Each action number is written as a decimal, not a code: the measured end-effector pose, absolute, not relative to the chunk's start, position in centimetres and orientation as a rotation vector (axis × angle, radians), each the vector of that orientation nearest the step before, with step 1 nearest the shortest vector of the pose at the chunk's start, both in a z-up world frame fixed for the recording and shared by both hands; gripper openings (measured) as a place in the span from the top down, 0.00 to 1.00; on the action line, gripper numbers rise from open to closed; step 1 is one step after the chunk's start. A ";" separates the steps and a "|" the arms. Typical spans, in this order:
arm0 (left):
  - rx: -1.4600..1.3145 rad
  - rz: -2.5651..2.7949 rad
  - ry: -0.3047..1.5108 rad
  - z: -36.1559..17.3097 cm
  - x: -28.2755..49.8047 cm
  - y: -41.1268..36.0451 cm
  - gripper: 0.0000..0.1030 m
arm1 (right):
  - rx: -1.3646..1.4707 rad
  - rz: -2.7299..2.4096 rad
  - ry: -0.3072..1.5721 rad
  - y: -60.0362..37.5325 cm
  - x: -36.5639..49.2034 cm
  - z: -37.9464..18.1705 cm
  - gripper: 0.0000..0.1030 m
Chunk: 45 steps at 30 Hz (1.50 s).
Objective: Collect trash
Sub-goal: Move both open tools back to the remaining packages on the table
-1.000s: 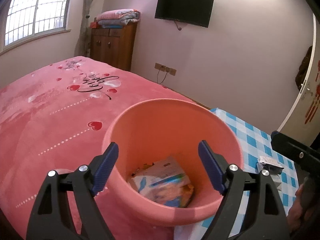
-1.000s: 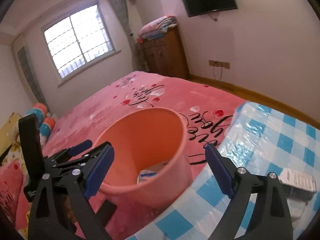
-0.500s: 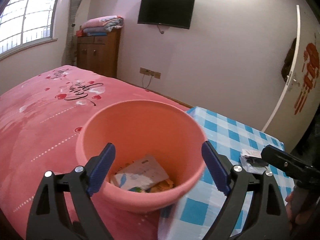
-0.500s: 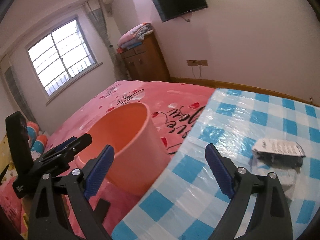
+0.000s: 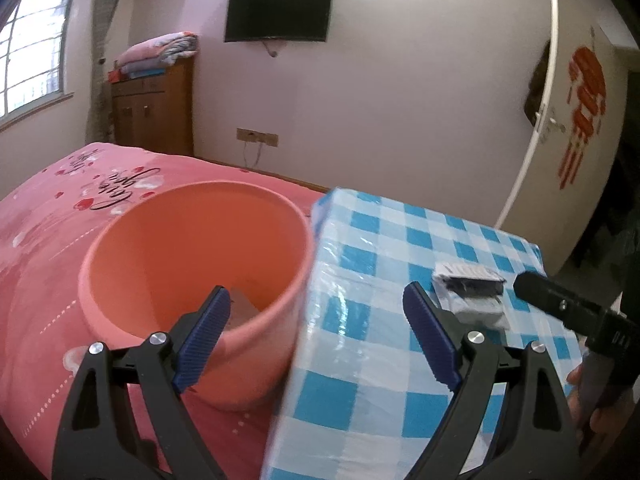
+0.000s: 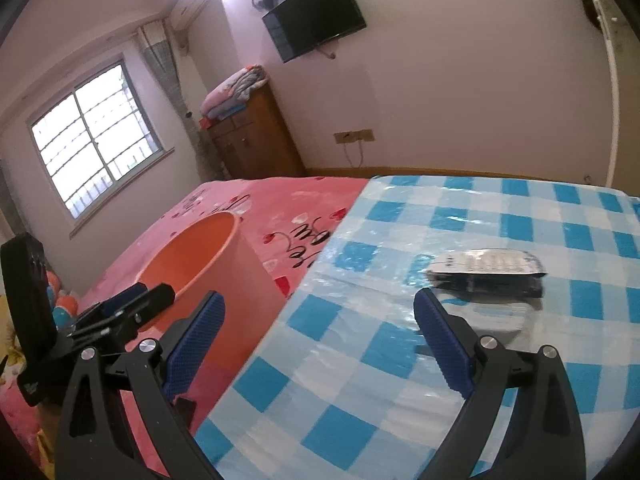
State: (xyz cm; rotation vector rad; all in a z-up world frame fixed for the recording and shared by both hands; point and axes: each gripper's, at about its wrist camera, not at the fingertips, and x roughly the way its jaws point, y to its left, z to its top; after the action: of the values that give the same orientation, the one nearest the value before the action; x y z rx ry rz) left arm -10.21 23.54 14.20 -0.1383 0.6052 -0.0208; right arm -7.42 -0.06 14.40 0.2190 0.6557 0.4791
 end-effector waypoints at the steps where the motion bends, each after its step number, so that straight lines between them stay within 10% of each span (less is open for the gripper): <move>1: -0.133 -0.026 0.607 14.1 -10.3 23.2 0.14 | 0.220 0.474 0.652 -0.4 -7.6 14.4 0.09; 45: 0.054 -0.216 0.753 9.6 -5.0 9.2 0.14 | 0.560 0.175 0.681 -19.1 -6.2 6.4 0.08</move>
State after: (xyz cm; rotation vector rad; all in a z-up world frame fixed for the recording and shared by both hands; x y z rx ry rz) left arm -4.98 9.23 9.62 0.0539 0.7528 -0.2161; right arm -6.22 -19.13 6.42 0.5604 0.6811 0.1750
